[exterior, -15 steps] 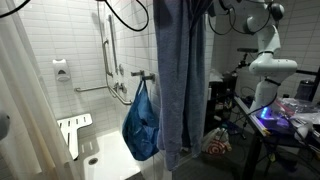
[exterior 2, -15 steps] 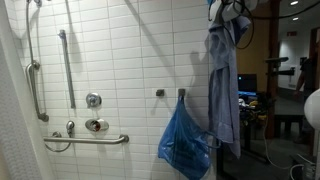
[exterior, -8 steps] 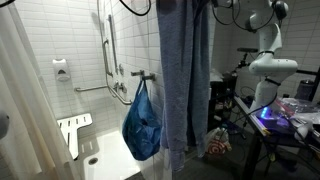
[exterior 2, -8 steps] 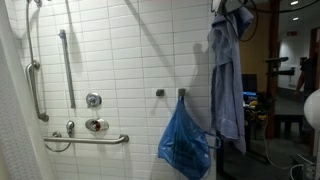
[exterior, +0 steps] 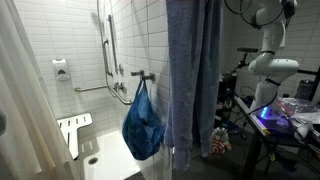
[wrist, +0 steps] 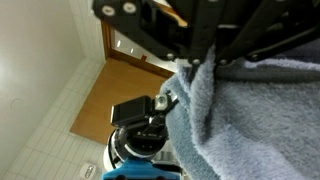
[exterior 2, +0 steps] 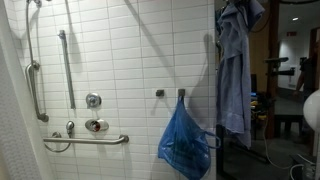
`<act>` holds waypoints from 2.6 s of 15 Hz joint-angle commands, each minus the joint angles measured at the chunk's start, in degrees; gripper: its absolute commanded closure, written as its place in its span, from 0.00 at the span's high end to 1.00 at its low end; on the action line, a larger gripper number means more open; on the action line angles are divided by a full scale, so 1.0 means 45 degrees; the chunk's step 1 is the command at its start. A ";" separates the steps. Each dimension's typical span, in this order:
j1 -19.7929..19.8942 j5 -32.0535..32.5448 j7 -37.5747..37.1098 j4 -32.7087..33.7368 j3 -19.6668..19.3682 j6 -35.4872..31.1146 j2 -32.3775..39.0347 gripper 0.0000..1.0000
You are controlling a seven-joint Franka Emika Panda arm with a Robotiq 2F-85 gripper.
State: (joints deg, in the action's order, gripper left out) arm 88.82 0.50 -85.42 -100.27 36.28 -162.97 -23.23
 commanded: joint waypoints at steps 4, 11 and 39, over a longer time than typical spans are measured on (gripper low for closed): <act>0.0648 0.0548 -0.0647 0.0770 0.1109 0.0393 0.0614 0.01; 0.1906 0.0829 -0.2386 -0.1232 0.2543 -0.1722 -0.0639 0.01; 0.5208 -0.6065 -0.7563 -0.4836 0.7829 -0.2895 -0.6459 0.01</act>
State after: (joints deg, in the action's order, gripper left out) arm 109.65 -27.58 -114.48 -124.45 71.05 -179.99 -50.01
